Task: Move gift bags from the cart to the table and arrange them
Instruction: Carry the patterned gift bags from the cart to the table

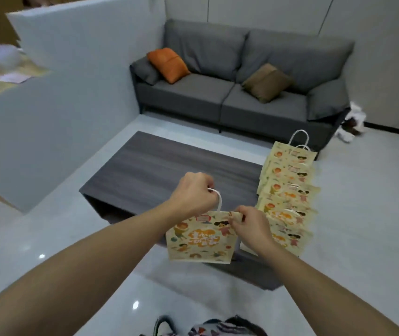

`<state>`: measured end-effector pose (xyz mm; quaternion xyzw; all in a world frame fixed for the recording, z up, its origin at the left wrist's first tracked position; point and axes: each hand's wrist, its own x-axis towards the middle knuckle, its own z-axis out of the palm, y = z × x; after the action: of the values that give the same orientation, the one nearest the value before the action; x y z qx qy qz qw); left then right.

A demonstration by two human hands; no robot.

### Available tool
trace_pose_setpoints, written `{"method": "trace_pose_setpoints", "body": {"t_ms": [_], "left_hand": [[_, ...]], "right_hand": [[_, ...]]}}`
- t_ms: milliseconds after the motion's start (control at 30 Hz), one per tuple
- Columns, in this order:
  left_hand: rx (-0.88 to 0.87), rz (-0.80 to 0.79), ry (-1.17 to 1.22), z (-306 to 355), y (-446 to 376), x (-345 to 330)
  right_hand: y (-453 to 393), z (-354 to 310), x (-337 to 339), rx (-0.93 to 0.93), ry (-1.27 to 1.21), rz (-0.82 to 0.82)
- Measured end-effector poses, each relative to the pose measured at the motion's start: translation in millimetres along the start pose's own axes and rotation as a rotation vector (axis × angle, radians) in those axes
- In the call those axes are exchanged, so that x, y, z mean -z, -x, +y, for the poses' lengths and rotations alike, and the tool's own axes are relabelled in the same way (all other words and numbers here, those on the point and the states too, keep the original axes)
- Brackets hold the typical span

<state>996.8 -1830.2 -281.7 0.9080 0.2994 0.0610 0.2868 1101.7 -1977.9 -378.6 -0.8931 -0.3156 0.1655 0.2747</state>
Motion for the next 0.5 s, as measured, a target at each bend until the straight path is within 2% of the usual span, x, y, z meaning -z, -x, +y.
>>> {"method": "trace_pose_setpoints", "body": {"t_ms": [267, 500], "left_hand": [[-0.209, -0.097, 0.012, 2, -110, 13], [-0.2, -0.154, 0.0, 5, -232, -11]], "right_hand": [[-78, -8, 18, -0.098, -0.016, 0.12], [-189, 19, 20, -0.149, -0.037, 0.093]]}}
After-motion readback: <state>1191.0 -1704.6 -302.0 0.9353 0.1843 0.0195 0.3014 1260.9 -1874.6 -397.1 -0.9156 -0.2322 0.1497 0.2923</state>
